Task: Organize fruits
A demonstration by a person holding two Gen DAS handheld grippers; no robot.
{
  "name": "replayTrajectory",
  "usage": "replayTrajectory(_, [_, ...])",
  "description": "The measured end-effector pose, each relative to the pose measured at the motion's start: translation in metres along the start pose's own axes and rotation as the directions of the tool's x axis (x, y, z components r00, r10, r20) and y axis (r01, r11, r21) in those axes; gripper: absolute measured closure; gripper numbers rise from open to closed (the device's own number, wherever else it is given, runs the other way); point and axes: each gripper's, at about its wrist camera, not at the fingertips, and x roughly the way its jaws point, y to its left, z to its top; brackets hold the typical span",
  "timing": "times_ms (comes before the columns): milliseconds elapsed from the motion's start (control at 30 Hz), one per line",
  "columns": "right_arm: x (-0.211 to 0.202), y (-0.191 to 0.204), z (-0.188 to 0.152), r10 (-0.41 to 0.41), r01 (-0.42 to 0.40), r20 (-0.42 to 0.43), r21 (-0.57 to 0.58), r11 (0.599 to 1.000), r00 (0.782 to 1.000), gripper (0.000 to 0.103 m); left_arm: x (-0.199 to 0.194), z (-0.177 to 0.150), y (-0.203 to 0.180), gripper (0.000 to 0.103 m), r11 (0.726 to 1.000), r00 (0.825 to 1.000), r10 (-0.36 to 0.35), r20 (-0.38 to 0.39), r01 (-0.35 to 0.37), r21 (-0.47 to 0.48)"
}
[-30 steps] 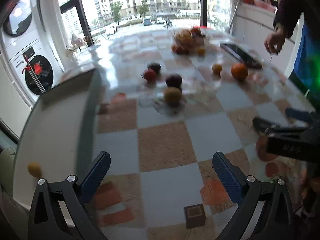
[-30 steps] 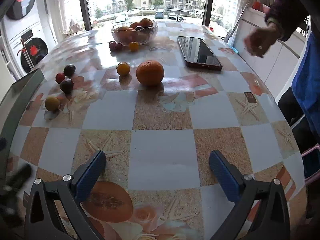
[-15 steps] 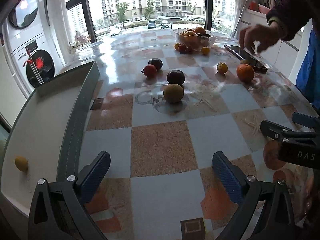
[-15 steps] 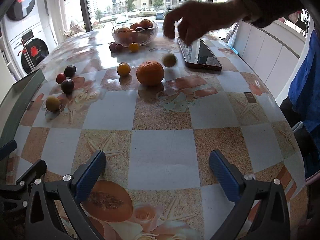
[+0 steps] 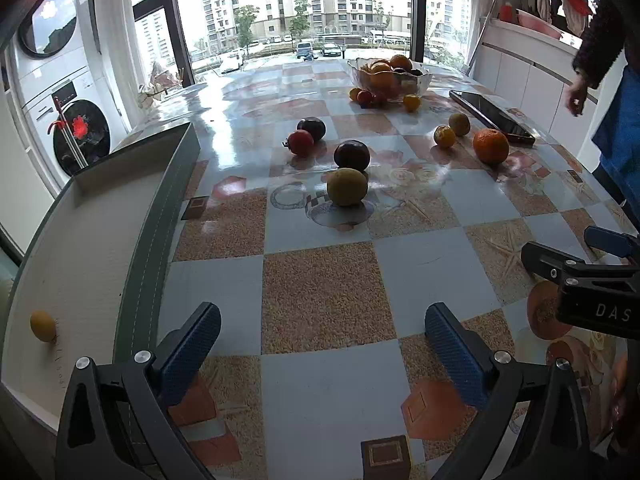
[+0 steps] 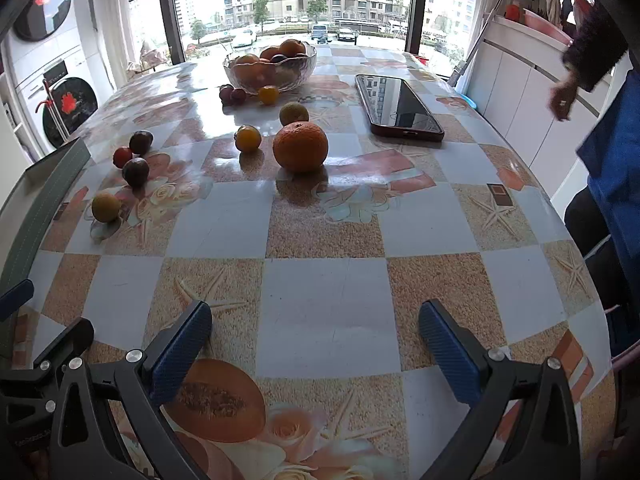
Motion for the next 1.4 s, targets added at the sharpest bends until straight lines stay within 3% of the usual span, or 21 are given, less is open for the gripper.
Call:
replayTrajectory(933, [0.0, 0.0, -0.001, 0.0, 0.0, 0.001, 0.0, 1.0, 1.0, 0.0, 0.0, -0.001, 0.0, 0.0, 1.0, 1.0, -0.001, -0.001, 0.001, 0.0])
replayTrajectory(1100, [0.0, 0.0, -0.001, 0.0, 0.0, 0.001, 0.0, 1.0, 1.0, 0.0, -0.002, 0.001, 0.013, 0.0, 1.0, 0.999, -0.024, -0.038, 0.024, -0.002])
replayTrajectory(1300, [-0.001, 0.0, 0.0, 0.001, -0.001, -0.011, -0.007, 1.0, 1.0, 0.0, -0.003, 0.0, 0.03, 0.0, 1.0, 0.999, 0.01, -0.049, -0.009, 0.016])
replayTrajectory(1400, [0.003, -0.001, 0.009, 0.023, -0.026, -0.057, -0.043, 0.999, 0.998, 0.0, 0.001, 0.005, 0.029, 0.0, 1.0, 0.997, 0.02, -0.075, -0.021, -0.003])
